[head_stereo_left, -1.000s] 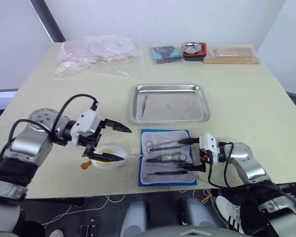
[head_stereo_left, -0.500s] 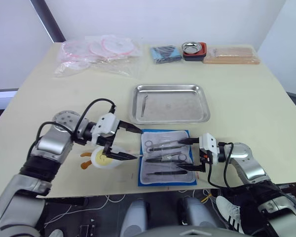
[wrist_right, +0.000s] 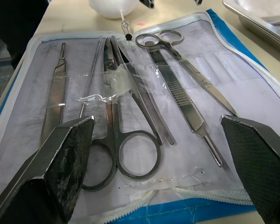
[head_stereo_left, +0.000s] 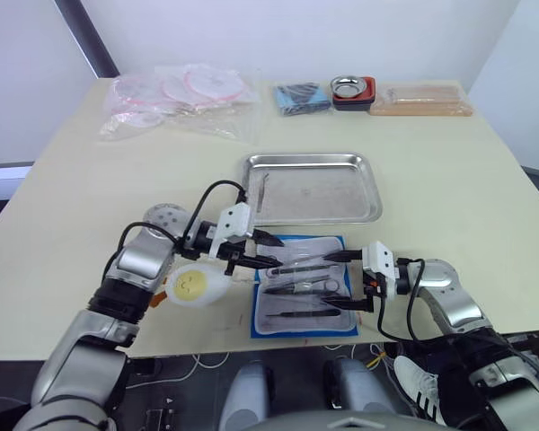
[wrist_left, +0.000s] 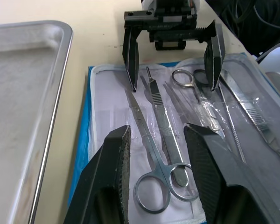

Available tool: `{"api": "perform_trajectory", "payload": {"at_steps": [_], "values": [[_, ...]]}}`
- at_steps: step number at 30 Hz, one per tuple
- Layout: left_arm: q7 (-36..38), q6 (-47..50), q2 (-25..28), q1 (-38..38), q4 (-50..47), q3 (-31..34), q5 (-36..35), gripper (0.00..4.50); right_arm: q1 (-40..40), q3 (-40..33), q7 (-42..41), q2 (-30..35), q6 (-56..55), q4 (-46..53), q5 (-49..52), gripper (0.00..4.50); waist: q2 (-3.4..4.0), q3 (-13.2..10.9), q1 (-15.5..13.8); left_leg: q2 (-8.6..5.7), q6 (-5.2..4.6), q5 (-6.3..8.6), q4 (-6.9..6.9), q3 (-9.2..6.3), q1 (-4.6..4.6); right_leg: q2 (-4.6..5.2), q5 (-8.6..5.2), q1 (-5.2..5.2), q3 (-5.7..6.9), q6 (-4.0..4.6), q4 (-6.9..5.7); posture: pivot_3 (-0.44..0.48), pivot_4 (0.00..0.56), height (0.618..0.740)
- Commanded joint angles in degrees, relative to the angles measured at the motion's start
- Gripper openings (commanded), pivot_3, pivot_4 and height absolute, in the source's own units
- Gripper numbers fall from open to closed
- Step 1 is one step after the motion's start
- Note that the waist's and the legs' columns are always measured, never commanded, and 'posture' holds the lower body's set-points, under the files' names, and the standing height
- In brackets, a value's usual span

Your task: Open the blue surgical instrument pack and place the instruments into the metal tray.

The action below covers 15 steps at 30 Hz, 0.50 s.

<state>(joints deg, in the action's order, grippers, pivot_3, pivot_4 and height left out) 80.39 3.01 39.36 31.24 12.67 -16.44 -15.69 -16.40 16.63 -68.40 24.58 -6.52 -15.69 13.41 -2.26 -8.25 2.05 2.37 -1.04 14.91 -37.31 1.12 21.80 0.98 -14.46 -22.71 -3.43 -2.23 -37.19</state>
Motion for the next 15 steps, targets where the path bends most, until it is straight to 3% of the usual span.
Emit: {"api": "perform_trajectory", "payload": {"at_steps": [1, 8, 15], "values": [[-1.17, -1.8, -1.21, -0.18, 1.79, -0.02, 2.76, 1.85, 3.32, 2.89, 0.91, 0.87, 2.79, -5.34, -4.74, 4.5, 0.0, 0.0, -0.01, 0.0, 0.0, 0.0, 0.0, 0.0, 0.0, 0.0, 0.0, 0.0, 0.0, 0.0, 0.0, 0.0, 0.15, 0.74], [-4.22, -2.98, -6.04, 0.89, 5.87, -0.61, 6.66, 1.85, 2.87, 3.02, 0.98, 0.51, 2.65, -5.84, -4.82, 4.5, -0.03, 0.03, -0.05, -0.02, 0.0, 0.0, -0.05, -0.02, -0.01, 0.01, 0.01, 0.0, -0.03, 0.0, -0.12, 0.0, 0.15, 0.74], [-4.83, -4.6, -6.75, 0.15, 6.89, -1.08, 9.38, 1.85, 3.05, 2.81, 1.09, 1.0, 2.39, -5.72, -4.83, 4.5, 0.0, 0.05, -0.06, -0.03, 0.0, 0.0, -0.07, -0.02, -0.06, 0.0, 0.01, -0.01, -0.08, 0.0, -0.3, 0.0, 0.15, 0.74]]}}
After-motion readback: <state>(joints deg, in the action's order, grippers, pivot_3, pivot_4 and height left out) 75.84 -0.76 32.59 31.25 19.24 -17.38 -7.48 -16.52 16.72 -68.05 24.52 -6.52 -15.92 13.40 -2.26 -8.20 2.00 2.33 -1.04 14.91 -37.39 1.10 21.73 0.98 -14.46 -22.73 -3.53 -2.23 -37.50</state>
